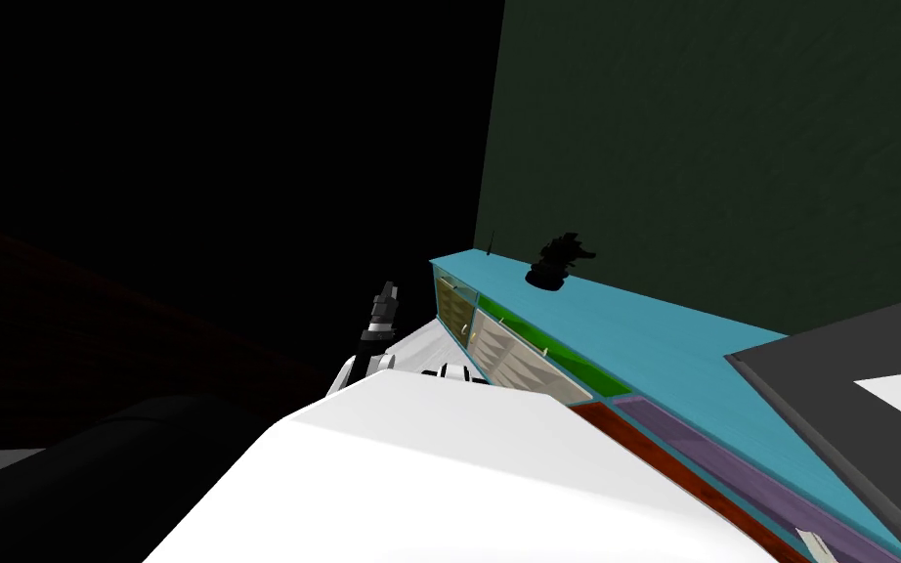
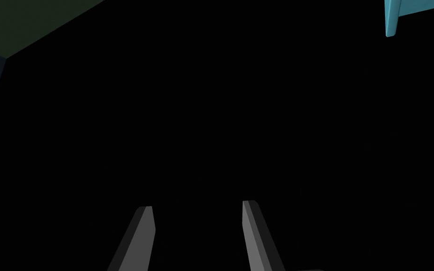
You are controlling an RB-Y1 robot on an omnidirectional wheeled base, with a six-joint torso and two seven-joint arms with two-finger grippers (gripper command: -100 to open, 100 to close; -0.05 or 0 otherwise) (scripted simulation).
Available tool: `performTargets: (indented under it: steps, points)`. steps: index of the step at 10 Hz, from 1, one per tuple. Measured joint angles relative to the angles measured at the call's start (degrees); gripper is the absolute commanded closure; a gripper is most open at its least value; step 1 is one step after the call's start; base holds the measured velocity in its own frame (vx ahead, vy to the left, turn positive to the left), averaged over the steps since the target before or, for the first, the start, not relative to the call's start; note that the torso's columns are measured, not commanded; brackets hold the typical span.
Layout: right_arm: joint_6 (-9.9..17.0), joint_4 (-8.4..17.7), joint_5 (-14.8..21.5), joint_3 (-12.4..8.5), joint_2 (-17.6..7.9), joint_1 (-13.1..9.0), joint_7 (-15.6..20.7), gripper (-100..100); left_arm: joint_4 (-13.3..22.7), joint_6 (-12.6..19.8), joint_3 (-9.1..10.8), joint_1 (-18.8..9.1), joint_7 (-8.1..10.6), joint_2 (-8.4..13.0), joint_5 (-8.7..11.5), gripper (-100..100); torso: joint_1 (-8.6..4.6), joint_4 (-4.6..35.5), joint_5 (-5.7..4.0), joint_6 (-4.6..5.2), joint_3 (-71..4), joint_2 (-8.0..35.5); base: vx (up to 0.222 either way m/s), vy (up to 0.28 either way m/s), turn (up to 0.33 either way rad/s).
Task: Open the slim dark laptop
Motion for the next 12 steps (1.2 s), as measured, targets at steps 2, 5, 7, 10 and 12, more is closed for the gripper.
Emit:
performTargets:
  steps: [2, 5, 7, 10, 12]
  points:
    - [0.01, 0.54, -1.94, 0.11, -0.27, -0.37, -2.21, 100, 0.00, 0.00, 0.00, 0.00, 0.00, 0.00, 0.00, 0, 0.04, -0.02, -0.01, -0.01, -0.06, -0.12, -0.062, -0.038, 0.010]
    - [-0.22, 1.50, -4.76, 0.47, -0.65, -1.06, -5.48, 100, 0.00, 0.00, 0.00, 0.00, 0.00, 0.00, 0.00, 0, -0.03, -0.03, -0.03, -0.01, -0.07, -0.14, -0.057, -0.043, 0.013]
    - [-0.34, 1.76, -5.86, 0.52, -0.83, -1.29, -6.87, 100, 0.00, 0.00, 0.00, 0.01, 0.00, 0.00, 0.00, 0, 0.04, -0.04, -0.06, 0.01, -0.07, -0.19, -0.033, -0.017, 0.024]
    - [-0.97, 3.96, -7.96, 2.22, -1.41, -3.81, -9.66, 100, 0.00, 0.00, 0.00, 0.00, 0.00, 0.00, 0.00, 0, -0.44, 0.00, -0.41, 0.08, 0.14, 0.00, -0.065, -0.027, 0.039]
    - [-1.89, 5.98, -9.97, 3.41, -1.58, -5.48, -12.30, 100, 0.00, 0.00, 0.00, 0.00, 0.00, 0.00, 0.00, 0, -0.73, 0.04, -0.75, 0.25, 0.39, 0.16, -0.065, -0.033, 0.027]
